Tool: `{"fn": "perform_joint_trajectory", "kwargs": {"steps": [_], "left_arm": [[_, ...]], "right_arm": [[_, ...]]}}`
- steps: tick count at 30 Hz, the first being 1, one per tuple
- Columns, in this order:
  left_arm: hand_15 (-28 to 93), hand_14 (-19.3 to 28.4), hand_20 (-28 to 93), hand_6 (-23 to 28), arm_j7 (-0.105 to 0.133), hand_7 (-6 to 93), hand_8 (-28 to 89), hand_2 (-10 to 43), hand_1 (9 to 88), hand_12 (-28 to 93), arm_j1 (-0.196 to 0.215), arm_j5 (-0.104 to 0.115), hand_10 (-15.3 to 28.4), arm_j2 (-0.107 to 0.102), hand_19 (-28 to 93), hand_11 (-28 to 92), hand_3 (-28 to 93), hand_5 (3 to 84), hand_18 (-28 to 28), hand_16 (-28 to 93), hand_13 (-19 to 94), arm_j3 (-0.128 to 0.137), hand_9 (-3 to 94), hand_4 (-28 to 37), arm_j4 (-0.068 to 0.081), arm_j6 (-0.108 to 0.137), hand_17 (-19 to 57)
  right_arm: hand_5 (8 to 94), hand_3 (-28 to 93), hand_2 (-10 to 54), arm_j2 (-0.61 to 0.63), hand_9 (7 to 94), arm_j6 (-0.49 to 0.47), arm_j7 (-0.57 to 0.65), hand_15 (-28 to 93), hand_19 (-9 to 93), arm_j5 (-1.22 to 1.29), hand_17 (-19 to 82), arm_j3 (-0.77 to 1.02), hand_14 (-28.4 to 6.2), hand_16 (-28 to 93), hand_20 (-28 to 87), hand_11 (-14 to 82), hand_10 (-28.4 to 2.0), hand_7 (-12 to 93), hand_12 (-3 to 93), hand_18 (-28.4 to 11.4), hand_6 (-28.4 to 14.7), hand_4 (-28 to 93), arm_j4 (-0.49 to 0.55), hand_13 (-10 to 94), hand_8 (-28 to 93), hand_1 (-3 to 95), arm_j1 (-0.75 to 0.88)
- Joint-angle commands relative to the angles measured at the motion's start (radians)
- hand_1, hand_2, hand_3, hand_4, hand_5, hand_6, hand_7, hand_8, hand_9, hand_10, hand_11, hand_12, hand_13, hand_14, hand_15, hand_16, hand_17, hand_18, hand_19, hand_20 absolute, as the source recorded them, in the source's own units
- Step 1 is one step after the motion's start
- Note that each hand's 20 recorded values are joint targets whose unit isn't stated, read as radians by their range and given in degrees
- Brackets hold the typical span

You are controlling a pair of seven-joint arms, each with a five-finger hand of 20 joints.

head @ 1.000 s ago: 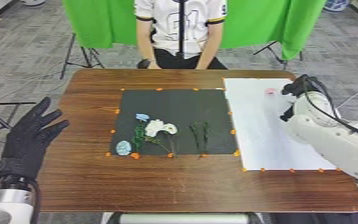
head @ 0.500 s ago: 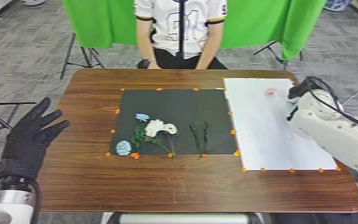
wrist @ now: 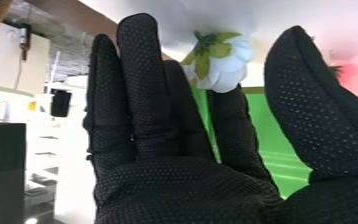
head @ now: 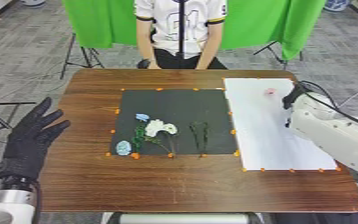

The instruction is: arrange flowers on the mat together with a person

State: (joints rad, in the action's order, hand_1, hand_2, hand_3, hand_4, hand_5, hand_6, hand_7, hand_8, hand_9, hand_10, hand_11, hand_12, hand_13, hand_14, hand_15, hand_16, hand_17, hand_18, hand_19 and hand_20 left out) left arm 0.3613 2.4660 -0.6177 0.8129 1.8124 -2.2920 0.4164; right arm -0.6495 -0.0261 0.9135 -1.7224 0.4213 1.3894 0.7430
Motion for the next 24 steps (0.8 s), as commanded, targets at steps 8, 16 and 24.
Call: {"fn": "perform_joint_trajectory", "kwargs": {"steps": [8,16,24], "left_arm": [[44,21.1,16,3.8,0.007,10.9,-9,7.4,21.1,11,0.01,0.015,14.0,-0.012,37,18,76,29.7,16.8,-6,20,-0.012,29.1,-24.3,0.005,0.003,-9.2],[44,21.1,16,3.8,-0.008,10.7,-9,7.5,21.1,11,0.011,0.004,14.0,-0.003,37,19,76,29.7,16.8,-6,20,-0.001,29.2,-24.3,0.003,-0.002,-9.2],[44,21.1,16,3.8,-0.023,10.8,-9,7.5,21.2,11,0.017,-0.005,14.0,0.005,37,19,76,29.7,16.8,-6,20,0.013,29.2,-24.3,0.0,-0.01,-9.2]], "right_arm": [[77.3,66,-9.5,-0.015,86.9,0.244,0.015,44,90,-0.119,41,-0.095,-1.4,25,-3,9.4,-6.7,24,31.4,-14.5,4.6,-28,-0.017,76,-4,57.6,-0.001],[80.1,66,-9.5,0.003,91.6,0.357,0.025,44,93,-0.23,44,-0.018,-0.4,26,-2,11.1,-5.2,25,35.3,-14.2,4.4,-28,0.096,81,-3,59.2,0.063],[80.2,67,-9.5,-0.001,92.2,0.431,-0.075,44,93,-0.291,44,-0.087,-0.3,27,-1,10.7,-5.0,25,36.3,-14.3,4.2,-28,0.317,81,-3,58.9,-0.013]]}}
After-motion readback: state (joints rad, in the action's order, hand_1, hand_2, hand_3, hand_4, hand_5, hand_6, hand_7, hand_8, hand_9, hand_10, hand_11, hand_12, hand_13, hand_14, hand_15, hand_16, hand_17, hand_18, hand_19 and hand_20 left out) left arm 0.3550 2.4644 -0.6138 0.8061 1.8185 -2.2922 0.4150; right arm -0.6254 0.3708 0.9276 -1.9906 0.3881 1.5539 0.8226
